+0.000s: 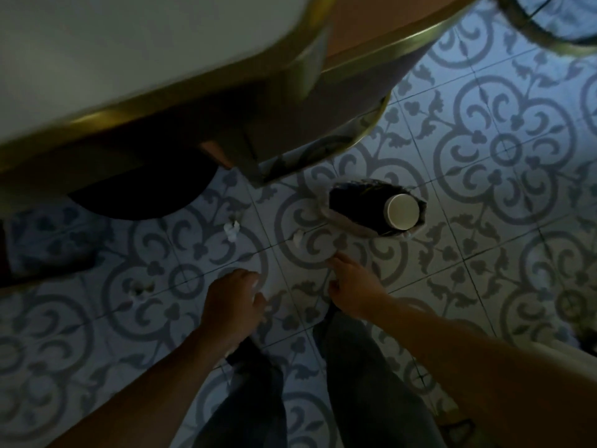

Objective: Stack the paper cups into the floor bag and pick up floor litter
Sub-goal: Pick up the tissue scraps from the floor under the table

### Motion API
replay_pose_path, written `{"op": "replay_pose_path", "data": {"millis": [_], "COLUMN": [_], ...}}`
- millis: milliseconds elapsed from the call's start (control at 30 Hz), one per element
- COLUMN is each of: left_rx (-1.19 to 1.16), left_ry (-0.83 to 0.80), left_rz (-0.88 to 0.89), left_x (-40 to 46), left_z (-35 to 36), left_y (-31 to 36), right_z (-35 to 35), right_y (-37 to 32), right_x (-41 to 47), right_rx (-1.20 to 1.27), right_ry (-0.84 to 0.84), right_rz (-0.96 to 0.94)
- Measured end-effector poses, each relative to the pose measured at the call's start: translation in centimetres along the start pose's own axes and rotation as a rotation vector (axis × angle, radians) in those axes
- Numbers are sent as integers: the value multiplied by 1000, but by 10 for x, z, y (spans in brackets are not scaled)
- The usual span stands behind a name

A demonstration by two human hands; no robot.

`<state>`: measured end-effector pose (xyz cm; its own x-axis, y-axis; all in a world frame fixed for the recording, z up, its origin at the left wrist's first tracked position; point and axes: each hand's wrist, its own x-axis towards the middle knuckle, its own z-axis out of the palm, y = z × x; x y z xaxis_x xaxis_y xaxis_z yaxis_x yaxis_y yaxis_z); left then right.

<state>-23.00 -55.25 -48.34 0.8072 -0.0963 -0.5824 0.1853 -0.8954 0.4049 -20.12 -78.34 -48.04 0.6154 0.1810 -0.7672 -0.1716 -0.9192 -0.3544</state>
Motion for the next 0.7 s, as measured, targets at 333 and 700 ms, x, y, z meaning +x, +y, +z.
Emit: {"op": "replay_pose_path", "data": {"millis": [333, 700], "left_rx": [56, 126], "left_ry": [107, 182], "left_rz": [-6, -10], "left_x": [-26, 94], "left_z": [0, 56], "left_y": [-105, -175], "right_z": [56, 104], "right_y": [-53, -66], "right_x": [42, 199], "right_rx": [-229, -578], "right_ry": [-16, -15], "right_rz": [-3, -266]}}
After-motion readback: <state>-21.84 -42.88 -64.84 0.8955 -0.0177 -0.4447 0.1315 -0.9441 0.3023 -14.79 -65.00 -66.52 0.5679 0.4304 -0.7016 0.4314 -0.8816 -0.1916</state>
